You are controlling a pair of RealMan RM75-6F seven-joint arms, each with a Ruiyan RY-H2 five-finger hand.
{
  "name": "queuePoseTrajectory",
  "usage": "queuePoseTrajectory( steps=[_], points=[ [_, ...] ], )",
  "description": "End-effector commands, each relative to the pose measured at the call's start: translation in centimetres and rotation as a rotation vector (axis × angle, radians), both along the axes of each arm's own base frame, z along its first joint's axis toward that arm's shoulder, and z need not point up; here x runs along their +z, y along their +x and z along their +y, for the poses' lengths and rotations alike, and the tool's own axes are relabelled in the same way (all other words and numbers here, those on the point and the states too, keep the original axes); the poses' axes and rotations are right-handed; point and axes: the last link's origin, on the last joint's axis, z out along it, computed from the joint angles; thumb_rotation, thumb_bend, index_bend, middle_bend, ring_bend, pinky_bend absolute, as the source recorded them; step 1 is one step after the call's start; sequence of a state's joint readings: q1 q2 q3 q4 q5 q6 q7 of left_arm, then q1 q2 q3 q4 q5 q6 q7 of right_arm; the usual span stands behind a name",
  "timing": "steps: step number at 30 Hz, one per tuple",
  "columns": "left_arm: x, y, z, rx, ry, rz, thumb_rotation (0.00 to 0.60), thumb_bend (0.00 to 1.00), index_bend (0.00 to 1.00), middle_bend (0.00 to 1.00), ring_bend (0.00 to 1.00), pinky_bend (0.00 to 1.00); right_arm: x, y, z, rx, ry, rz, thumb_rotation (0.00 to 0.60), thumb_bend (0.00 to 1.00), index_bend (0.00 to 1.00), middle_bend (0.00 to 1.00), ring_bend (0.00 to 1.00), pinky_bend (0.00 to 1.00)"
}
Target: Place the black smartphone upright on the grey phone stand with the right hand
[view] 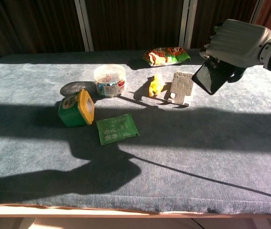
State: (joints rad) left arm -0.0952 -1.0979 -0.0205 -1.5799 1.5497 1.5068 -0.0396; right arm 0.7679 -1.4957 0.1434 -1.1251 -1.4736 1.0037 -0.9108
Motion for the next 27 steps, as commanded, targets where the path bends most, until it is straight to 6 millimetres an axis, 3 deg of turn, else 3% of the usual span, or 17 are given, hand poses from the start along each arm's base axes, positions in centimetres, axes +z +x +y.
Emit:
queuePoseTrajectory(
  steps=[1,7,16,27],
  points=[
    [0.2,-0.1,0.0,0.004,0.007,-0.003,0.6,0.4,0.0,0.0,0.0,0.0,-0.2,3.6,-1.6,0.092,-0.065,0.082,0.6,0.32,0.96,0.67,0.46,0.36],
    [0.4,-0.4,0.0,0.021,0.019,-0.008,0.6,0.4,0.0,0.0,0.0,0.0,-0.7,5.3,-2.8,0.164,-0.059,0.204,0.6,0.32,0.96,0.67,0.46,0.36],
    [0.4,-0.6,0.4,0.041,0.024,-0.003,0.6,0.4,0.0,0.0,0.0,0.0,-2.3,5.6,-3.6,0.313,0.008,0.389,0.6,0.32,0.96,0.67,0.46,0.36],
    [0.4,-0.5,0.4,0.042,0.026,0.0,0.6,0.4,0.0,0.0,0.0,0.0,-4.1,6.0,-3.8,0.368,0.057,0.474,0.6,0.32,0.96,0.67,0.46,0.36]
  ],
)
